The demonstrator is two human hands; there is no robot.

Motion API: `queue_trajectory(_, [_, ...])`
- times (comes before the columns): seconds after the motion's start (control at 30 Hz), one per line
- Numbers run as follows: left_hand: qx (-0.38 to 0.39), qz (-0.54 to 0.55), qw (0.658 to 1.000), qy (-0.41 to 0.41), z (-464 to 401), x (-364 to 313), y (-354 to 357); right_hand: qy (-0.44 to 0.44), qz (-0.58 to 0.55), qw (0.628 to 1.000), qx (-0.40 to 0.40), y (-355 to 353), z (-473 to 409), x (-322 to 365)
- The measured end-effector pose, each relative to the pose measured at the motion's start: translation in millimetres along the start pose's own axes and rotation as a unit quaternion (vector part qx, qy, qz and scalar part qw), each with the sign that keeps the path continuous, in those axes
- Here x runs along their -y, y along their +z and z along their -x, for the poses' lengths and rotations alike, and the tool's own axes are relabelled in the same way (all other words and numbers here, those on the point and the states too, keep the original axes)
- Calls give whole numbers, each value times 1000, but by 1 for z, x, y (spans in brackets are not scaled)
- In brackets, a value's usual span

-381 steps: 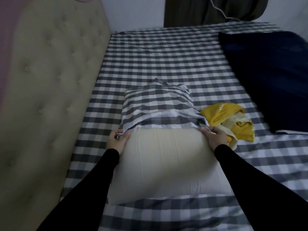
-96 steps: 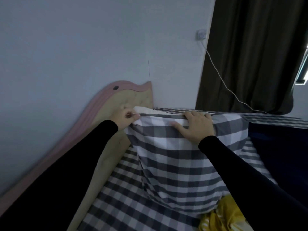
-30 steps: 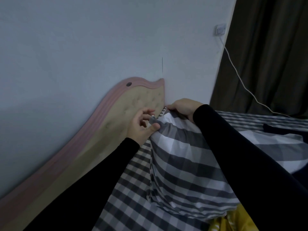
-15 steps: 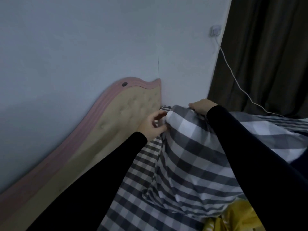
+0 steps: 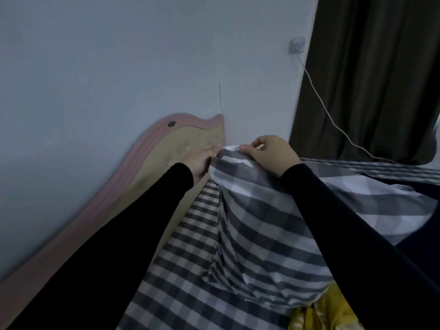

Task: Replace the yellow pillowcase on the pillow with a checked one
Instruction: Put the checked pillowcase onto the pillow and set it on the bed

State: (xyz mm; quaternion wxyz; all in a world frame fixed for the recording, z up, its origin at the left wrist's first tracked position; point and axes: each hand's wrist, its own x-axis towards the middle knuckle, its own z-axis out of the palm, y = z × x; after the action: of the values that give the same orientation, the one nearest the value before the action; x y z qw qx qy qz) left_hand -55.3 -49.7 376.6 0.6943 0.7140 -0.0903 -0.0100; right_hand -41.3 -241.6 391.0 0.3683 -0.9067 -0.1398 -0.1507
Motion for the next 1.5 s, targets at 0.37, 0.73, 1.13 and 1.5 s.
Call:
queue_trajectory(0.37, [33, -129, 991, 16, -12, -9, -2, -10, -42, 999, 0, 2, 20, -36])
queue_trajectory(0.73, [49, -488, 809, 325, 26, 4, 32, 123, 61, 985, 100, 11, -8, -26])
queue_trajectory(1.13, [-65, -674, 728, 103, -28, 6, 58, 163, 138, 976, -48, -86, 40, -103])
queue_trajectory(1.5, [39, -614, 786, 59, -39, 12, 69, 155, -16, 977, -143, -109, 100, -170])
